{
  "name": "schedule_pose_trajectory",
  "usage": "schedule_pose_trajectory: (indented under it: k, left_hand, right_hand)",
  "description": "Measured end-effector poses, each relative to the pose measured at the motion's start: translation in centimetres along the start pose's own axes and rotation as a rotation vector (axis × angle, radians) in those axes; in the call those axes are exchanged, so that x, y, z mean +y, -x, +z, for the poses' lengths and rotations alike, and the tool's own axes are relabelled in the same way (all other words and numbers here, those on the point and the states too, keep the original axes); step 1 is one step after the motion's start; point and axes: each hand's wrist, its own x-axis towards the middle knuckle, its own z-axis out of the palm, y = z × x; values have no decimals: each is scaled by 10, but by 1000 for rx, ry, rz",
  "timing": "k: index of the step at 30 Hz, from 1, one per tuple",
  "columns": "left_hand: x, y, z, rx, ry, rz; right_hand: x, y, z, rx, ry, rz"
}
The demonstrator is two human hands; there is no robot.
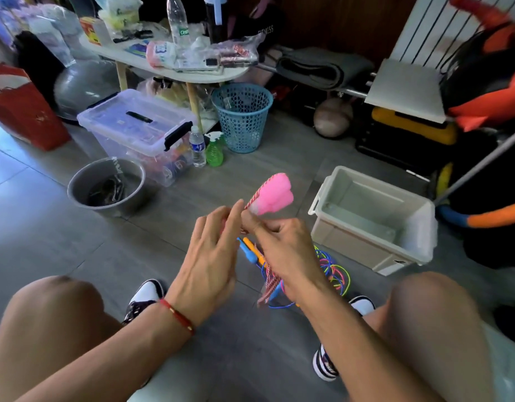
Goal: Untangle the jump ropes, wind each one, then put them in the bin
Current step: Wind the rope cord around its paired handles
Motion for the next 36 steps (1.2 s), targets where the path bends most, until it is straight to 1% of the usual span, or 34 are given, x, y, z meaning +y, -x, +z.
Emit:
schedule_pose_trajectory:
  k: [1, 2, 4, 5, 6, 7, 8, 9, 10, 11, 13, 16, 18, 21, 24, 26, 28, 30, 31, 33, 36]
  left_hand:
    - [-1, 1, -1, -13, 121, -40]
    - [-2, 1, -4, -12, 289, -138]
    - [-5, -7, -13, -30, 715, -463]
    - [-8, -12, -19, -113, 916, -601]
    - [-12, -15, -24, -243, 1071, -683]
    - [-15, -17, -30, -369, 1188, -731]
    - [-17, -17, -35, -462, 1277, -763]
    - [-17, -15, -38, -510, 1344, -779]
    - [-17, -14, -38, -513, 1366, -766]
    - [-17, -12, -35, -478, 1352, -737]
    - [-18, -11, -28, -337, 1289, -702]
    - [-24, -15, -18, -162, 1226, -743]
    - [-27, -16, -13, -81, 1159, -772]
    - [-37, -15, -7, 26, 965, -836]
    - [-54, -15, -4, 79, 647, -859]
    - [-61, -14, -3, 28, 355, -791]
    - [-64, -13, 0, -10, 160, -731]
    - [-68, -10, 2, -27, 106, -732]
    - [-70, -9, 3, -61, 96, -719]
    - [-69, -6, 5, -201, 68, -621]
    - [-57, -3, 7, -451, 67, -429]
  right_hand:
    - [0, -3, -5, -37, -5, -14]
    - [-2, -6, -11, -85, 25, -37]
    - [-5, -9, -19, -212, 129, -116]
    - [-6, -9, -21, -281, 158, -155]
    - [-7, -9, -21, -336, 180, -185]
    - [-6, -10, -22, -372, 205, -207]
    - [-5, -10, -21, -399, 225, -227]
    - [-4, -10, -20, -424, 239, -243]
    - [-3, -10, -20, -438, 252, -252]
    - [-1, -10, -19, -430, 269, -261]
    - [0, -11, -17, -369, 327, -291]
    - [-1, -8, -2, -225, 473, -277]
    - [-1, -6, 6, -179, 622, -234]
    - [-3, 0, 8, -218, 863, -180]
    - [-5, 8, 2, -256, 975, -220]
    - [-8, 11, 0, -244, 1049, -285]
    - [-11, 15, -1, -182, 1087, -423]
    - [-7, 17, -1, -165, 1143, -611]
    - [-3, 17, -3, -162, 1158, -668]
    - [-3, 12, -7, -182, 1182, -728]
    - [-6, -6, -23, -219, 1144, -744]
